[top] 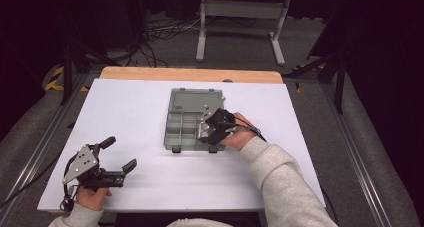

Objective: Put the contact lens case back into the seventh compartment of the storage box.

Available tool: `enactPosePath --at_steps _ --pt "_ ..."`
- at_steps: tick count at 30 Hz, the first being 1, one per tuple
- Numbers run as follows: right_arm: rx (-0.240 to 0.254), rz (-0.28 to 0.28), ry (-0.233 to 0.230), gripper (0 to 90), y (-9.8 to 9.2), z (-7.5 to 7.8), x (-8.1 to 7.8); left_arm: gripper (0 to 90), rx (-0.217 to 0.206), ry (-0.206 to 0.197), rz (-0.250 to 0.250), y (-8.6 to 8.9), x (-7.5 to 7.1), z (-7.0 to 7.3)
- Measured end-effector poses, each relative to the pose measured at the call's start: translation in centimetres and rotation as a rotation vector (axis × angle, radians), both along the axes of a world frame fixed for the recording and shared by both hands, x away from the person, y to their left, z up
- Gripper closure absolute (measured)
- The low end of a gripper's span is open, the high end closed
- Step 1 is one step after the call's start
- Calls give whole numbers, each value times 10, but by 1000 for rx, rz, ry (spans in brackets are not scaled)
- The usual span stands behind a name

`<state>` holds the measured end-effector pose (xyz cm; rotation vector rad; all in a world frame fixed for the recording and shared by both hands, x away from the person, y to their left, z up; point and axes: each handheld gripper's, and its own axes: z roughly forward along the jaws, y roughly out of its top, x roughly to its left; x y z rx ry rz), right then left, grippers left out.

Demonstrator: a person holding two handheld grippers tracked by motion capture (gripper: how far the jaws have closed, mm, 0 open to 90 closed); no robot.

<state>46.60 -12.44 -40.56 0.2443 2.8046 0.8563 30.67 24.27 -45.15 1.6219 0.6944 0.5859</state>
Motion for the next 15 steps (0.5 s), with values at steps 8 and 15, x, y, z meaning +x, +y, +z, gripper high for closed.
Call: enactPosePath --at_steps 8,15 --pt "-13 14 18 267 1 -3 0 4 -1 1 -1 0 0 0" --pt "-14 17 22 266 1 -4 1 4 -1 2 -1 0 0 0"
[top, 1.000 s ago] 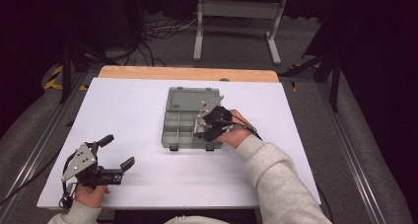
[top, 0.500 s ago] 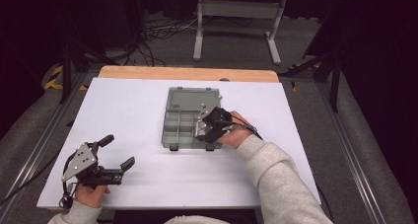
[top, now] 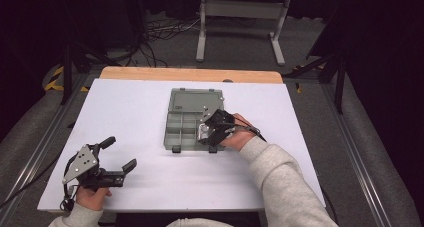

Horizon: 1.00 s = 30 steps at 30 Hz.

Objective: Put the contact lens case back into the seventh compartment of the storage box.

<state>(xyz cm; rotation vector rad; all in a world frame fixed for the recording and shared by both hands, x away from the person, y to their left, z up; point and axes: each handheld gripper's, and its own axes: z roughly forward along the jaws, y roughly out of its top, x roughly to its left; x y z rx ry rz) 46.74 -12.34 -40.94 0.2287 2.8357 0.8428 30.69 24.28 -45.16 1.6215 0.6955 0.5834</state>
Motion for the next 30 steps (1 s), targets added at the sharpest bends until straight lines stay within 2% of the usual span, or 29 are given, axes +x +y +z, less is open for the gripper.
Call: enactPosePath --at_steps 15,30 --pt "19 -3 22 254 0 -1 1 4 0 -1 0 0 0 0" --pt "44 -11 15 253 -1 3 1 4 1 -2 0 0 0 0"
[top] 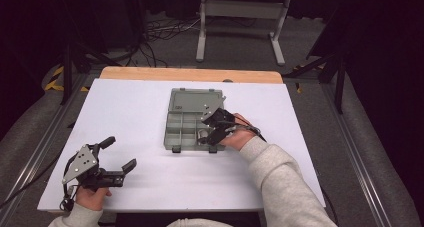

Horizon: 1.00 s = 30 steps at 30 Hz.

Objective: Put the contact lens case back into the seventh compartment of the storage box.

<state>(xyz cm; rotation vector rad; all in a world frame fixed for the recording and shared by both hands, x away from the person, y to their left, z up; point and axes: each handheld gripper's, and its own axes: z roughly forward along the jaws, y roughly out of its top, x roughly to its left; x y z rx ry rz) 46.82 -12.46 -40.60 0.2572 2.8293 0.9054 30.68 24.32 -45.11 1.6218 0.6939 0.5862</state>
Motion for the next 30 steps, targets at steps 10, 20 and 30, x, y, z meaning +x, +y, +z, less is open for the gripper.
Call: enactPosePath --at_steps 10,20,30 --pt "53 -24 -5 179 -3 9 -4 4 -1 -1 1 0 0 0" --pt "118 -33 -51 61 -6 24 -13 5 -2 0 0 0 0 0" --pt "139 -34 -67 6 -6 33 -23 4 -4 1 2 1 0 0"
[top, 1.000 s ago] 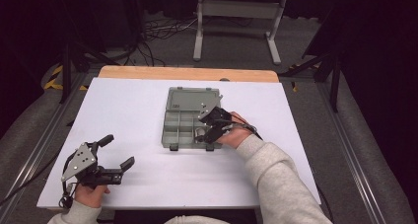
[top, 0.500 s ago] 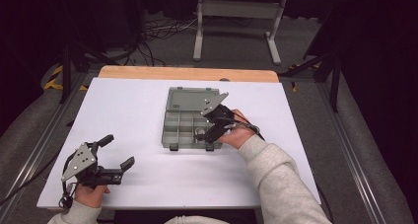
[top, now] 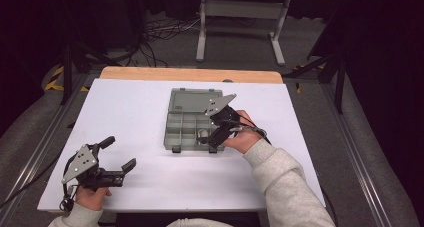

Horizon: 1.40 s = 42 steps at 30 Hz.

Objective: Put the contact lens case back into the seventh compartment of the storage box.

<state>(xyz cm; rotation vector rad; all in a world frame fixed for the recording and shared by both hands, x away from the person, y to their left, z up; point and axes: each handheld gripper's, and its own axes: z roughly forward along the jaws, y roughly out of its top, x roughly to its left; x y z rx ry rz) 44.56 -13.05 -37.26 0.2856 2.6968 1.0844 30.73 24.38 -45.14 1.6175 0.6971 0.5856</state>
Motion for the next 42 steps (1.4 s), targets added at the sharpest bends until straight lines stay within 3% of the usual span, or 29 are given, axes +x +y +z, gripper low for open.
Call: enactPosePath --at_steps 26,42 --pt "49 -8 -35 2 -9 17 -22 4 0 2 -4 -1 1 0" --pt "133 -85 -83 2 -46 28 -45 3 5 5 9 1 0 -1"
